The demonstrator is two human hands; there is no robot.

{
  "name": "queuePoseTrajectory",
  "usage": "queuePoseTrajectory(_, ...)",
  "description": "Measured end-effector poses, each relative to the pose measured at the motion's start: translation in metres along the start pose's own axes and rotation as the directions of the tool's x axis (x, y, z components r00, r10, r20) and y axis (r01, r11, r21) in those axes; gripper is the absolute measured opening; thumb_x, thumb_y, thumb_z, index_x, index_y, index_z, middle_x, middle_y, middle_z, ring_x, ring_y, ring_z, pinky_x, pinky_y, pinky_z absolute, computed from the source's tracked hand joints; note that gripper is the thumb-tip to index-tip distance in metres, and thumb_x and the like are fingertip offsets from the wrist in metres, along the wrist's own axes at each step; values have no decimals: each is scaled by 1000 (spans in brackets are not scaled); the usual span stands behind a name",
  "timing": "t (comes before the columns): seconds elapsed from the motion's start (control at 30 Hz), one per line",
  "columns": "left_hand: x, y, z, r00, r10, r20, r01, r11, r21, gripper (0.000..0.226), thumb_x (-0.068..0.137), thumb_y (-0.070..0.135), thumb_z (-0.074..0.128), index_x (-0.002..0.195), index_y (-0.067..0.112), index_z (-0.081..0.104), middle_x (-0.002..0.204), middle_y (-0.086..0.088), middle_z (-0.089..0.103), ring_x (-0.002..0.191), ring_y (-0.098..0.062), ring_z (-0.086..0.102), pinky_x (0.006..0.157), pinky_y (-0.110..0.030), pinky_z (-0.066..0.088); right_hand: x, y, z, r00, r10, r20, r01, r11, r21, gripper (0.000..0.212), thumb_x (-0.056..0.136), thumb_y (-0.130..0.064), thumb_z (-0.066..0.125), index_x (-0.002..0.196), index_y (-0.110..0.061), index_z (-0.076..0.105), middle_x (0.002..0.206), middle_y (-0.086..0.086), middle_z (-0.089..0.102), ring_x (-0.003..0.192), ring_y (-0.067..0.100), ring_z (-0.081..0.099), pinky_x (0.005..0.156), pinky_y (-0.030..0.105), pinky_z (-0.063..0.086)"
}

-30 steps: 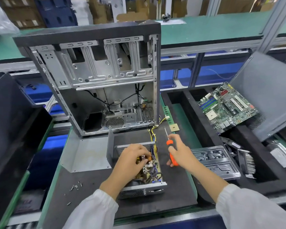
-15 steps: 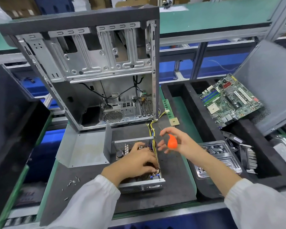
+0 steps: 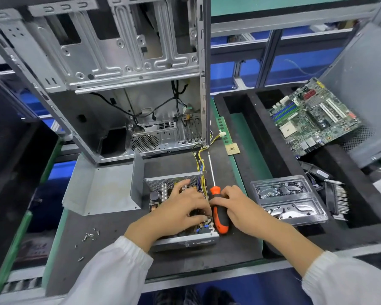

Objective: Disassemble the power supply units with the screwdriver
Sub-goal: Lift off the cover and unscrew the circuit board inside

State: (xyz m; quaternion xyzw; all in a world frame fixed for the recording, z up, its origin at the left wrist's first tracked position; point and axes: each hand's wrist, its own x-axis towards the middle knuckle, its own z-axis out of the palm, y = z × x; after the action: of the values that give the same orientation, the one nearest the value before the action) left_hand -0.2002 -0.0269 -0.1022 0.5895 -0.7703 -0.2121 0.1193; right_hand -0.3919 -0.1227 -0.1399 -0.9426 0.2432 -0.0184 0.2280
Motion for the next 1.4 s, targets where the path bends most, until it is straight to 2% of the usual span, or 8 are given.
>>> queuePoseTrajectory(0.13,6,-1,-1,1000,10,21,-9,1000,-16,12,95,30,59,100,27,70,84,22,48,96,3,42,115,-27,-11,-8,-1,0,998,16,-67,-11,997,75,45,89,-9,43,123,-29,63,144,6,31,136,19,19,114,29,16)
queuePoseTrajectory(0.37,9,-2,2,1000,-8,-30,5,996,-90,10,93,22,62,92,20,72,73,20,44,89,3,40,112,-18,-12,-12,-12,12,953,59,-297,25,962,270,17,81,-25,67,97,-22,71,122,-1,45,122,14,39,105,33,32)
queuePoseTrajectory(0.53,9,-1,3,999,1,-42,-5,996,-91,9,92,23,65,89,23,74,75,16,46,91,0,44,112,-17,-9,-10,-13,17,975,14,-223,54,953,298,12,75,-22,73,84,-17,68,106,-5,51,110,15,40,96,42,35)
queuePoseTrajectory(0.77,10,1,2,996,-60,-73,47,985,-167,12,83,20,74,88,23,64,71,9,55,83,-1,51,111,-12,-2,-10,-13,21,983,0,-181,63,938,341,15,79,-26,72,86,-15,64,117,-3,48,126,12,32,110,34,21)
queuePoseTrajectory(0.87,10,0,1,996,-72,-53,61,980,-190,17,83,22,76,90,24,60,69,13,51,83,1,51,112,-11,-3,-14,-13,23,983,-18,-181,84,928,363,8,83,-16,68,90,-13,67,123,1,50,137,11,24,116,32,12)
queuePoseTrajectory(1.0,9,-2,0,998,-53,-17,48,977,-208,17,84,20,74,96,24,63,70,11,53,84,3,51,113,-14,-2,-16,-9,25,983,-11,-185,83,917,389,23,79,-3,61,93,-17,72,122,1,52,139,14,24,118,41,7)
queuePoseTrajectory(1.2,8,0,-3,999,-43,-3,42,982,-185,14,87,13,68,99,21,65,74,13,55,87,2,51,114,-18,1,-11,-13,29,980,-1,-200,80,919,387,5,80,-28,73,82,-24,74,114,-1,54,137,16,29,117,46,8)
queuePoseTrajectory(1.4,8,2,-2,999,-42,-1,42,989,-142,14,89,11,57,99,16,65,86,26,50,93,2,46,114,-22,6,-4,-16,38,971,-32,-235,116,929,351,13,71,-22,81,83,-21,77,117,7,55,133,22,36,116,48,16)
